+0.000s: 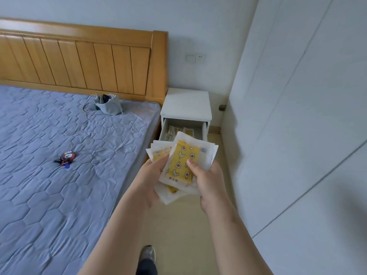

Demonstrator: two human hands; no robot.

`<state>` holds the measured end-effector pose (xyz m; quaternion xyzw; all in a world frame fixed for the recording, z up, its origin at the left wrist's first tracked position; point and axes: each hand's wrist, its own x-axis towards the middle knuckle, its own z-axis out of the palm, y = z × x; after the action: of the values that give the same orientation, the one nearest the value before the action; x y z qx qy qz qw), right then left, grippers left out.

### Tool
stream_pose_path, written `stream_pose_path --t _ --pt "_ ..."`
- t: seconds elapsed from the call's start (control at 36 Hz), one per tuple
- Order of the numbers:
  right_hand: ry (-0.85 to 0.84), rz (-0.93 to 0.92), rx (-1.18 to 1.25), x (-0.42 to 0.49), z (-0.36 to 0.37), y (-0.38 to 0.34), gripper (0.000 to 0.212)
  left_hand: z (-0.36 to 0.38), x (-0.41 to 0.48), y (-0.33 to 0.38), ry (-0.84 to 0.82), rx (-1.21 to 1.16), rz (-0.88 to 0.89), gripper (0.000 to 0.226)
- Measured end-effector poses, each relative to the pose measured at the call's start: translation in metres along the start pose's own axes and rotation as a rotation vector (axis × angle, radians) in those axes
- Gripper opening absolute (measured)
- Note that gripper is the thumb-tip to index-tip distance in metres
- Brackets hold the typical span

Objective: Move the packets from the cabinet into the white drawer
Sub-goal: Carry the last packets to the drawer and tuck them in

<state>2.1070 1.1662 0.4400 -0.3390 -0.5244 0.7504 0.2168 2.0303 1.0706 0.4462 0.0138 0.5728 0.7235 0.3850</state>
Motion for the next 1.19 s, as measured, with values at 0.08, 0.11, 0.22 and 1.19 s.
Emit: stream_pose_path --t 0.08,0.11,0.22,1.19 --pt "0.010 0.002 0.006 0.053 0.023 -0.008 0.012 -0.007 0.051 0.026 -0.039 -0.054 -0.006 0.019" --pt "0.014 -0.003 0.006 0.072 0.031 -0.012 0.008 -0.009 0.069 0.037 -0.052 -0.061 -0.010 0.019" --pt "0.031 -0.015 0.012 0.144 0.071 -0.037 0.011 -0.019 0.143 0.084 -0.087 -0.084 -0.026 0.028" --pt "0.069 0.454 -0.080 0.646 0.067 -0.038 0.033 0.059 0.603 0.145 0.301 -0.178 -0.164 0.014"
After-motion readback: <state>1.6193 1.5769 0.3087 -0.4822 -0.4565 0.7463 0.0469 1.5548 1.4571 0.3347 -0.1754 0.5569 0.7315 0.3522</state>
